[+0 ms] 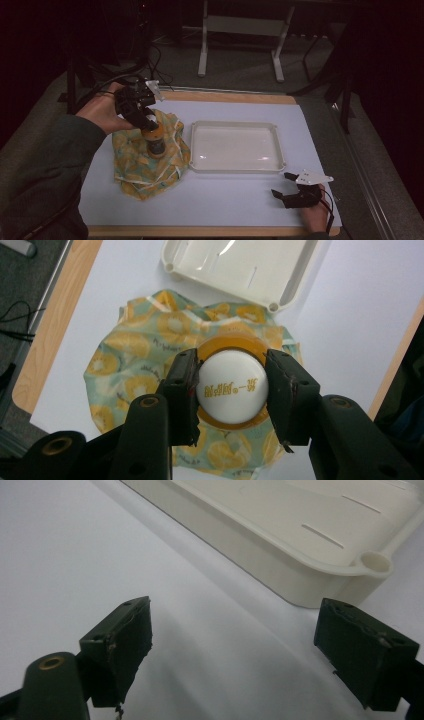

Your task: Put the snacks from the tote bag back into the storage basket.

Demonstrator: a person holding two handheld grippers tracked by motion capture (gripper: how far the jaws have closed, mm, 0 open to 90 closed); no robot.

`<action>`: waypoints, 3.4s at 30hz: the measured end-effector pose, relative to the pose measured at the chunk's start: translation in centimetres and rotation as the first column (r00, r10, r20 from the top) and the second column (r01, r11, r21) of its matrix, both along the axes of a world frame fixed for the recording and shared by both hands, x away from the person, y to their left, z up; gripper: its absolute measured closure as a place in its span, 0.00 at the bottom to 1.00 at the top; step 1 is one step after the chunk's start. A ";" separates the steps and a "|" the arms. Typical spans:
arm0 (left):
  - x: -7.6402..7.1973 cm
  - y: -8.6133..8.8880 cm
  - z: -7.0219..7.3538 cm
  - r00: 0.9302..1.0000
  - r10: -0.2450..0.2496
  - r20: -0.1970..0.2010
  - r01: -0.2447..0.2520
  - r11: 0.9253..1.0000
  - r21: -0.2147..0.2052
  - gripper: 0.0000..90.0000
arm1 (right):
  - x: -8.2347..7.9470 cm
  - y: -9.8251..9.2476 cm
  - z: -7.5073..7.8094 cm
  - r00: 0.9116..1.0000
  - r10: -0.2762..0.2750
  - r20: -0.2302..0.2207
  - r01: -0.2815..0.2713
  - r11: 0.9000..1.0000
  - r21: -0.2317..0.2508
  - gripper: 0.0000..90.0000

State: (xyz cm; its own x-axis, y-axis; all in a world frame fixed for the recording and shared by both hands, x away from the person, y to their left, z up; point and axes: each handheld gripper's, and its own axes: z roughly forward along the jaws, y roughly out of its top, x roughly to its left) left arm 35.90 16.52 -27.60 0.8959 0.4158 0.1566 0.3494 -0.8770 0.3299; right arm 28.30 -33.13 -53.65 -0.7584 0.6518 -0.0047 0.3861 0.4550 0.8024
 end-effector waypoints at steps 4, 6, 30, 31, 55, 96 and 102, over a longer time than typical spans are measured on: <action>0.2 -0.7 0.1 1.000 -0.013 0.000 0.013 1.000 -0.009 0.65 | 0.0 0.0 0.0 1.000 0.001 0.000 -0.001 1.000 0.000 0.17; 0.4 -1.1 0.0 1.000 -0.021 0.000 0.021 1.000 -0.010 0.65 | 0.0 0.0 0.0 1.000 0.000 0.000 0.000 1.000 0.000 0.17; 1.1 -4.6 -0.8 0.997 -0.077 -0.010 0.077 0.997 0.003 0.65 | 0.0 -0.1 0.0 1.000 0.001 -0.003 -0.001 1.000 0.005 0.17; 1.1 -4.7 -0.8 0.997 -0.078 -0.011 0.078 0.997 0.004 0.65 | 0.0 -0.1 0.0 1.000 0.000 -0.003 0.000 1.000 0.005 0.17; 1.8 -8.1 -2.0 0.992 -0.126 -0.022 0.127 0.991 0.032 0.65 | 0.0 -0.1 0.0 1.000 0.005 -0.004 -0.005 1.000 0.009 0.17; 2.4 -12.3 -4.6 0.985 -0.173 -0.023 0.174 0.985 0.013 0.65 | 0.0 0.0 0.0 1.000 0.004 -0.006 -0.004 1.000 0.007 0.17; 2.5 -12.6 -4.6 0.983 -0.179 -0.027 0.180 0.983 0.021 0.65 | 0.1 -0.1 0.0 1.000 0.005 -0.005 -0.005 1.000 0.008 0.17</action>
State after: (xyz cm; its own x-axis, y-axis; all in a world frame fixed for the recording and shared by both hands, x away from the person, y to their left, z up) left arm 38.39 3.94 -32.19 0.9595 0.2442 0.1405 0.1934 -0.9335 0.3021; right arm 28.35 -33.19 -53.65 -0.7619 0.6477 0.0036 0.3874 0.4511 0.8040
